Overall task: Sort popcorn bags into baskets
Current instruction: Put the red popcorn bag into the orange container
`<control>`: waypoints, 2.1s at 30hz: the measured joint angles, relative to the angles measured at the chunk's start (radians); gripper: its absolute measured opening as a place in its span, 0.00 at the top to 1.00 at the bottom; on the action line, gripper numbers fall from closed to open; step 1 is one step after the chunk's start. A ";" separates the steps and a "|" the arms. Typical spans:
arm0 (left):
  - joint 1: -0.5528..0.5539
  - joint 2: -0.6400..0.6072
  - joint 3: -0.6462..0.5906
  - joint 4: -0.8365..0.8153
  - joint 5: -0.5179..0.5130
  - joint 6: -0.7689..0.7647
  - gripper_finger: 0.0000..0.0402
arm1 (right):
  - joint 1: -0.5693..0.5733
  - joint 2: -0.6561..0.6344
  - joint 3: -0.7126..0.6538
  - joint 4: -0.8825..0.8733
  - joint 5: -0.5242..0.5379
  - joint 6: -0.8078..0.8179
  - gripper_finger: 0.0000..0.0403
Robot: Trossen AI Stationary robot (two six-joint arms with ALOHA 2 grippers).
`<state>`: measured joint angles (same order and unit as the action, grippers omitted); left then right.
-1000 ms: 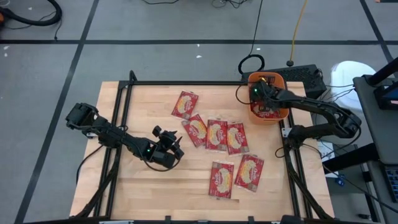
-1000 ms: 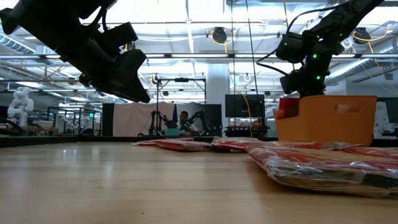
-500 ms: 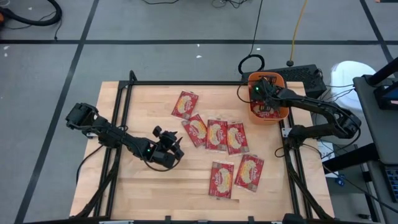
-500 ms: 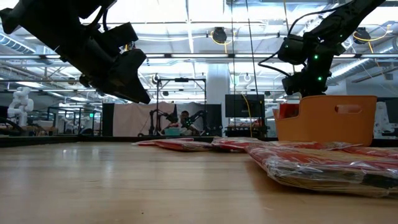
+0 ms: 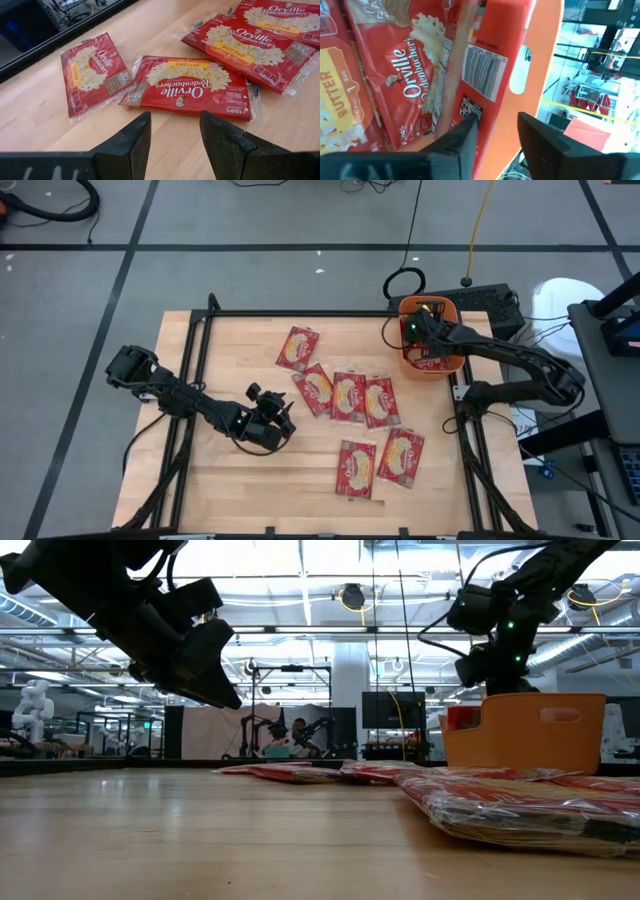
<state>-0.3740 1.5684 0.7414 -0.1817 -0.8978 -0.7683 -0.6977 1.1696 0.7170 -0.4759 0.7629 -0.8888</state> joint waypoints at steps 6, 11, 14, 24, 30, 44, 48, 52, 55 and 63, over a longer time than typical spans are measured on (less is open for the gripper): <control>0.001 0.000 0.000 0.000 -0.007 0.004 0.57 | -0.007 -0.017 0.000 0.002 -0.005 -0.021 0.84; 0.001 0.000 0.000 0.000 -0.007 0.003 0.57 | -0.030 -0.017 0.000 0.004 -0.079 -0.009 0.95; 0.000 0.000 0.000 0.000 -0.007 0.003 0.57 | -0.043 -0.018 0.000 0.007 -0.092 -0.015 0.99; 0.000 0.000 0.000 0.008 -0.007 0.004 0.57 | -0.059 -0.017 0.000 0.091 -0.057 -0.165 1.00; 0.001 0.000 0.000 0.008 -0.007 0.015 0.57 | -0.059 -0.017 0.000 0.124 -0.078 -0.193 1.00; 0.000 0.000 0.000 0.008 -0.001 0.025 0.57 | -0.032 -0.087 0.000 -0.018 -0.289 0.230 0.83; 0.001 0.000 0.000 0.008 0.000 0.033 0.57 | -0.028 -0.110 0.001 -0.168 -0.419 0.273 0.73; 0.004 0.000 0.000 0.008 0.000 0.039 0.57 | -0.029 -0.111 0.002 -0.224 -0.450 0.290 0.65; 0.007 0.000 0.000 0.008 0.000 0.040 0.57 | -0.030 -0.112 0.002 -0.217 -0.458 0.281 0.59; 0.007 0.000 0.000 0.021 0.000 0.039 0.57 | -0.051 -0.099 0.002 -0.195 -0.431 0.279 0.57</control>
<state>-0.3668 1.5684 0.7414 -0.1604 -0.8982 -0.7290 -0.7491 1.0705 0.7185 -0.6707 0.3316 -0.6101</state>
